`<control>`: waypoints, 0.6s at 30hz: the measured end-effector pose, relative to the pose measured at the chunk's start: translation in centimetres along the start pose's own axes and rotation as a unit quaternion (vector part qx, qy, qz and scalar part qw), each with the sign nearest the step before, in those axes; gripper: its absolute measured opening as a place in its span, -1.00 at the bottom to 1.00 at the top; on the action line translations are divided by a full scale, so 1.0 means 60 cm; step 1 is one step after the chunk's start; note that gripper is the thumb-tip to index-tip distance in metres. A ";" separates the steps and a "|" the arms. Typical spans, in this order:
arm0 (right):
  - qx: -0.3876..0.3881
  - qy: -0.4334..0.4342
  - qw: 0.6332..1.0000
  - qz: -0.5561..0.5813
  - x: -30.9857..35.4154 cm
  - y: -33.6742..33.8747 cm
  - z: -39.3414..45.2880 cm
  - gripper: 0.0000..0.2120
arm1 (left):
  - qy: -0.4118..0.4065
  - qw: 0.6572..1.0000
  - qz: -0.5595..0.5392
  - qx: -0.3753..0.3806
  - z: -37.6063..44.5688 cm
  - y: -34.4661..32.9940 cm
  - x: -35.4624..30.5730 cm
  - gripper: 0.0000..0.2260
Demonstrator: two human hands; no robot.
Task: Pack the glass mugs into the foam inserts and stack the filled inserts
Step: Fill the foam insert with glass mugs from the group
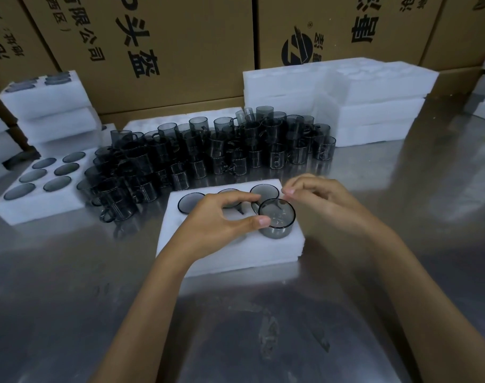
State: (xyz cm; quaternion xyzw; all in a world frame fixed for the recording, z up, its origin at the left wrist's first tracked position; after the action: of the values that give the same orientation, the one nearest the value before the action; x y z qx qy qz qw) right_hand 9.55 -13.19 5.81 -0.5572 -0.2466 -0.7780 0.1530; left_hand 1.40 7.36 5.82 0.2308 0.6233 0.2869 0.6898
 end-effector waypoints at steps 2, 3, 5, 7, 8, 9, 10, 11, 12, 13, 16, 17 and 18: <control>0.007 -0.023 1.000 0.017 -0.011 0.003 0.002 -0.89 | 0.003 1.000 0.014 -0.002 0.001 -0.001 0.002 -0.45; 0.009 -0.042 0.998 0.047 -0.019 0.004 0.003 -0.92 | 0.007 1.000 0.020 -0.001 0.001 -0.001 0.003 -0.45; 0.016 -0.073 0.992 0.105 -0.037 0.005 0.003 -0.94 | 0.009 1.000 0.026 0.006 0.001 -0.004 0.006 -0.44; 0.040 -0.074 0.989 0.118 -0.049 0.003 0.004 -0.86 | -0.007 0.999 0.033 0.016 0.000 -0.009 0.004 -0.46; 0.051 -0.073 0.989 0.118 -0.053 0.002 0.004 -0.87 | -0.015 0.999 0.046 0.020 0.000 -0.012 0.002 -0.48; 0.059 -0.074 0.988 0.121 -0.058 0.000 0.005 -0.89 | -0.018 0.997 0.066 0.024 -0.001 -0.014 -0.001 -0.49; 0.064 -0.077 0.987 0.128 -0.063 -0.001 0.005 -0.90 | -0.013 0.996 0.088 0.027 -0.001 -0.015 -0.003 -0.49; 0.064 -0.083 0.985 0.137 -0.068 -0.001 0.006 -0.89 | -0.004 0.994 0.106 0.029 -0.001 -0.015 -0.005 -0.51; 0.059 -0.089 0.984 0.140 -0.071 -0.001 0.005 -0.85 | 0.005 0.993 0.117 0.029 -0.001 -0.015 -0.005 -0.54; 0.052 -0.097 0.984 0.140 -0.073 0.000 0.006 -0.79 | 0.012 0.993 0.119 0.024 -0.001 -0.016 -0.005 -0.58; 0.029 -0.106 0.984 0.139 -0.075 0.001 0.012 -0.63 | 0.027 0.993 0.112 0.021 -0.001 -0.016 -0.002 -0.52; 0.026 -0.104 0.984 0.139 -0.075 -0.001 0.013 -0.59 | 0.036 0.993 0.112 0.027 -0.002 -0.016 -0.001 -0.48; 0.022 -0.105 0.984 0.139 -0.074 -0.002 0.014 -0.57 | 0.047 0.992 0.110 0.033 -0.002 -0.016 -0.001 -0.46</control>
State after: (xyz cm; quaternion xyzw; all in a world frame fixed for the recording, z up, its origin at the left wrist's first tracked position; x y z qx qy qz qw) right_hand 11.61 -12.77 1.83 -0.6611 -0.1987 -0.6807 0.2453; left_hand 1.35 6.65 5.20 0.3065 0.6349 0.3506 0.6165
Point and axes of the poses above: each hand's wrist, its own z-axis towards the middle knuckle, its own y-axis out of the back of the hand, x = y × z, the point moved 2 cm from there along z, towards the middle knuckle, and after that the axes turned 8 degrees about z, right-handed, at the moved point
